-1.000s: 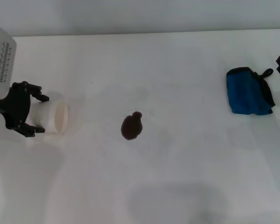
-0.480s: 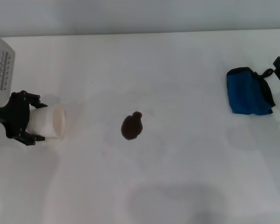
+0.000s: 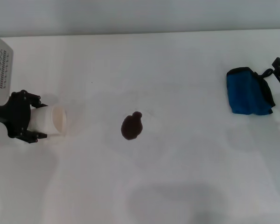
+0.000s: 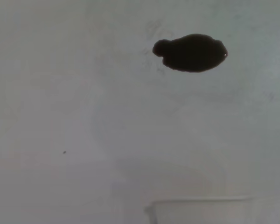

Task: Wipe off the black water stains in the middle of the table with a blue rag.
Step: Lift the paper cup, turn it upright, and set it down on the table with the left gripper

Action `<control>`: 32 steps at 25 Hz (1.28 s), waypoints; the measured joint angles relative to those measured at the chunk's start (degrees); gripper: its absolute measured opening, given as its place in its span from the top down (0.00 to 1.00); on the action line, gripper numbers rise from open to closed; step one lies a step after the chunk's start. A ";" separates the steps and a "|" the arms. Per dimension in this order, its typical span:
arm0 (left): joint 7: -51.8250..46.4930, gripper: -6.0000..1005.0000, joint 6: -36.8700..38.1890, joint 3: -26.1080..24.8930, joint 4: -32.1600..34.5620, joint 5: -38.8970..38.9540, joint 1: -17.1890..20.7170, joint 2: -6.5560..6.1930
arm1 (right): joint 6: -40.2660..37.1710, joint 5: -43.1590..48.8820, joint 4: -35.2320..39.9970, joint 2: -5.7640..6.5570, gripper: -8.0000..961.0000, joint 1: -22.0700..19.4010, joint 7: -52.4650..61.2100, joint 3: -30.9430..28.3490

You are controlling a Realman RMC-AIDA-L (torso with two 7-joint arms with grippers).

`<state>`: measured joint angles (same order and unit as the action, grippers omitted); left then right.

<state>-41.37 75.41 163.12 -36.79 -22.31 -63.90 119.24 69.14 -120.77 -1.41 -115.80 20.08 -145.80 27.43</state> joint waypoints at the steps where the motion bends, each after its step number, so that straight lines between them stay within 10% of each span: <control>1: 0.00 0.21 0.02 0.00 -0.08 0.35 0.01 0.01 | 0.03 0.01 -0.03 0.00 0.32 -0.07 0.00 0.00; 16: 0.36 0.36 7.90 -0.06 5.36 35.83 5.98 -0.01 | 3.05 0.02 1.07 0.39 0.32 -0.42 0.39 0.79; 32: 11.48 0.46 -0.45 -0.17 27.67 59.39 28.70 -0.04 | 9.34 0.00 6.40 0.92 0.32 -4.59 2.47 0.93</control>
<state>-29.89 74.96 162.95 -9.12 37.07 -35.20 119.20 78.48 -120.78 4.99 -114.88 15.48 -143.33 28.36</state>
